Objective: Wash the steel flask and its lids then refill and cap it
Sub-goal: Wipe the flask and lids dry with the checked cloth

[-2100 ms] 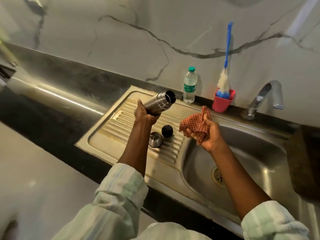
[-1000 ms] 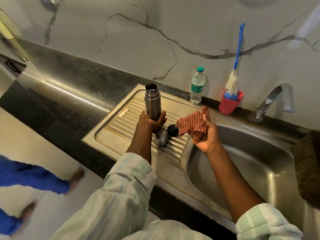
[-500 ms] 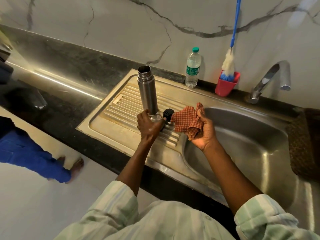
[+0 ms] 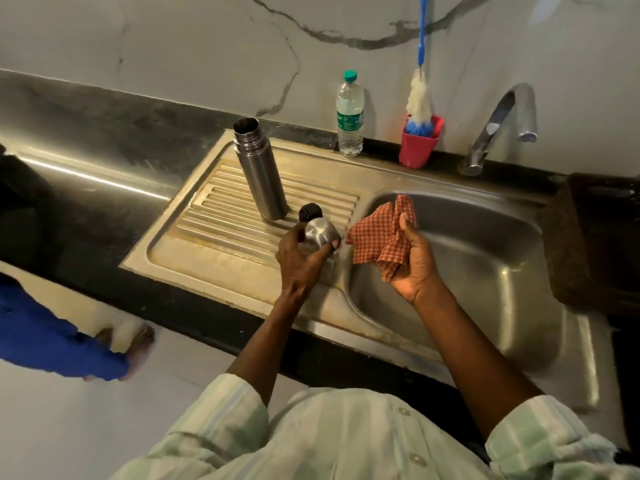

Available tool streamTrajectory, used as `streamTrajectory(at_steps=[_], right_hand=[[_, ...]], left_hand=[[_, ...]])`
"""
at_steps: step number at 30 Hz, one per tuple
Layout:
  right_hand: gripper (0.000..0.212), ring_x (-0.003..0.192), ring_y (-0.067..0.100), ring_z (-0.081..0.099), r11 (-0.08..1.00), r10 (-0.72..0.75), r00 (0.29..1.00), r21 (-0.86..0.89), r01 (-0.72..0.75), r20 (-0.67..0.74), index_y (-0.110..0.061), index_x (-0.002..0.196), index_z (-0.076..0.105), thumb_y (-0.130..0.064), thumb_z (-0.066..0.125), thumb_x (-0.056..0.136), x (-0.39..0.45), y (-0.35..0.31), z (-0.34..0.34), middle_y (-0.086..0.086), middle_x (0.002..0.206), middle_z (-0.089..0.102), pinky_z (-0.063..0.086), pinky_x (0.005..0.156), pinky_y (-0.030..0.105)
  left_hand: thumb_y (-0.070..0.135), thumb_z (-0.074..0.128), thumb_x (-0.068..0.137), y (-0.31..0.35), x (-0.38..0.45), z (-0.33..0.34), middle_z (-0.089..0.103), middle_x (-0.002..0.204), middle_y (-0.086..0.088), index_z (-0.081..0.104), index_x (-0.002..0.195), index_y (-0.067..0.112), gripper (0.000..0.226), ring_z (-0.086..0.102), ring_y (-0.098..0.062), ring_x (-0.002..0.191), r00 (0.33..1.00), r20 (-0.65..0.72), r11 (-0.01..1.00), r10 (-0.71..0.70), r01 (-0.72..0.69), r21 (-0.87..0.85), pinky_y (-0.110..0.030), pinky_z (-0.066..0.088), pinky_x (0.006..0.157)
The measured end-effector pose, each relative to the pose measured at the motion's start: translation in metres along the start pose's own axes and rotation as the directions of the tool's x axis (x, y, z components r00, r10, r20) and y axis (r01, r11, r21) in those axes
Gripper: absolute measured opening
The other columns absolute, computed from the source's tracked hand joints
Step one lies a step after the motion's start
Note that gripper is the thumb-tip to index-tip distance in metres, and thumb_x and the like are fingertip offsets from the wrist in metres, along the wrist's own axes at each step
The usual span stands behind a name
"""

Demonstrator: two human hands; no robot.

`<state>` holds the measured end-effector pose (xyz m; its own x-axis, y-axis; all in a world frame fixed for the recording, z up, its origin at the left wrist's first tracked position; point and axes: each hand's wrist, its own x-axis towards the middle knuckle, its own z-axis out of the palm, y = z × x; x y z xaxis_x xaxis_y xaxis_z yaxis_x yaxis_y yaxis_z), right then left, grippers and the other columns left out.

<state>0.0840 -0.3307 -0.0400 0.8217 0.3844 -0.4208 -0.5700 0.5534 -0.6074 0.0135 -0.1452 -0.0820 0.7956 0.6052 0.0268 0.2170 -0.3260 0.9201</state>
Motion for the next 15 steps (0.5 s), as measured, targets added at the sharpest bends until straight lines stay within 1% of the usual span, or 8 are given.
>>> streamTrajectory(at_steps=[3,5,7,9,10,12,13,15], right_hand=[[0.037,0.103,0.03,0.068,0.997,-0.074,0.995,-0.007,0.074,-0.074,-0.007,0.124,0.062,-0.029,0.053,0.096,-0.013,-0.015,-0.015,0.015,0.114,0.07,0.056,0.09,0.043],[0.03,0.094,0.027,0.071,0.993,-0.121,0.98,-0.021,0.119,-0.157,-0.008,0.118,0.064,-0.025,0.053,0.097,-0.019,-0.02,-0.022,0.012,0.104,0.073,0.057,0.087,0.041],[0.033,0.093,0.027,0.07,0.979,-0.202,0.941,-0.071,0.189,-0.271,-0.005,0.12,0.064,-0.024,0.059,0.094,-0.025,-0.025,-0.029,0.012,0.104,0.073,0.053,0.09,0.041],[0.03,0.087,0.021,0.069,0.937,-0.324,0.875,-0.253,0.243,-0.36,-0.006,0.113,0.068,-0.026,0.066,0.091,-0.036,-0.027,-0.034,0.013,0.1,0.072,0.054,0.083,0.036],[0.022,0.076,0.012,0.067,0.888,-0.397,0.838,-0.389,0.247,-0.374,-0.009,0.104,0.069,-0.027,0.066,0.092,-0.043,-0.027,-0.034,0.009,0.089,0.071,0.053,0.073,0.03],[0.01,0.062,0.003,0.06,0.709,-0.543,0.792,-0.658,0.254,-0.28,-0.019,0.095,0.068,-0.028,0.063,0.095,-0.053,-0.022,-0.036,0.001,0.077,0.065,0.047,0.059,0.018],[0.012,0.07,0.005,0.063,0.599,-0.572,0.797,-0.763,0.245,-0.193,-0.022,0.102,0.068,-0.03,0.062,0.095,-0.056,-0.018,-0.038,-0.001,0.084,0.068,0.048,0.064,0.016],[0.036,0.114,0.01,0.06,0.322,-0.568,0.823,-0.914,0.245,0.02,-0.023,0.128,0.06,-0.035,0.062,0.094,-0.055,-0.008,-0.045,0.0,0.123,0.065,0.045,0.095,0.019]], left_hand=[[0.053,0.085,0.066,0.016,-0.006,0.03,0.064,0.119,0.002,0.059,0.129,0.023,0.075,0.063,-0.014,0.106,0.988,0.151,0.987,-0.033,0.057,-0.153,-0.033,0.057,0.084],[0.041,0.087,0.069,0.028,-0.008,0.048,0.068,0.115,0.003,0.064,0.124,0.022,0.062,0.065,-0.01,0.104,0.968,0.244,0.958,-0.051,0.116,-0.263,-0.025,0.056,0.082],[0.035,0.086,0.067,0.037,-0.007,0.067,0.073,0.109,-0.001,0.069,0.116,0.019,0.055,0.069,-0.016,0.102,0.934,0.346,0.903,-0.088,0.221,-0.368,-0.03,0.057,0.085],[0.031,0.087,0.065,0.045,-0.01,0.085,0.073,0.11,-0.007,0.067,0.118,0.015,0.059,0.07,-0.024,0.103,0.887,0.447,0.848,-0.116,0.323,-0.421,-0.036,0.058,0.084],[0.027,0.089,0.064,0.048,-0.011,0.091,0.072,0.11,-0.009,0.063,0.118,0.013,0.061,0.07,-0.025,0.102,0.871,0.474,0.834,-0.13,0.354,-0.422,-0.036,0.058,0.082],[0.019,0.089,0.067,0.052,-0.019,0.104,0.071,0.101,-0.007,0.06,0.11,0.011,0.052,0.071,-0.021,0.092,0.85,0.508,0.836,-0.141,0.377,-0.399,-0.034,0.057,0.079],[0.011,0.085,0.072,0.054,-0.024,0.11,0.071,0.094,-0.005,0.061,0.106,0.01,0.042,0.07,-0.017,0.087,0.838,0.532,0.836,-0.124,0.378,-0.399,-0.033,0.056,0.078],[-0.002,0.074,0.074,0.058,-0.035,0.114,0.073,0.088,0.0,0.066,0.104,0.008,0.032,0.069,-0.014,0.083,0.808,0.585,0.83,-0.07,0.373,-0.415,-0.028,0.055,0.076]])
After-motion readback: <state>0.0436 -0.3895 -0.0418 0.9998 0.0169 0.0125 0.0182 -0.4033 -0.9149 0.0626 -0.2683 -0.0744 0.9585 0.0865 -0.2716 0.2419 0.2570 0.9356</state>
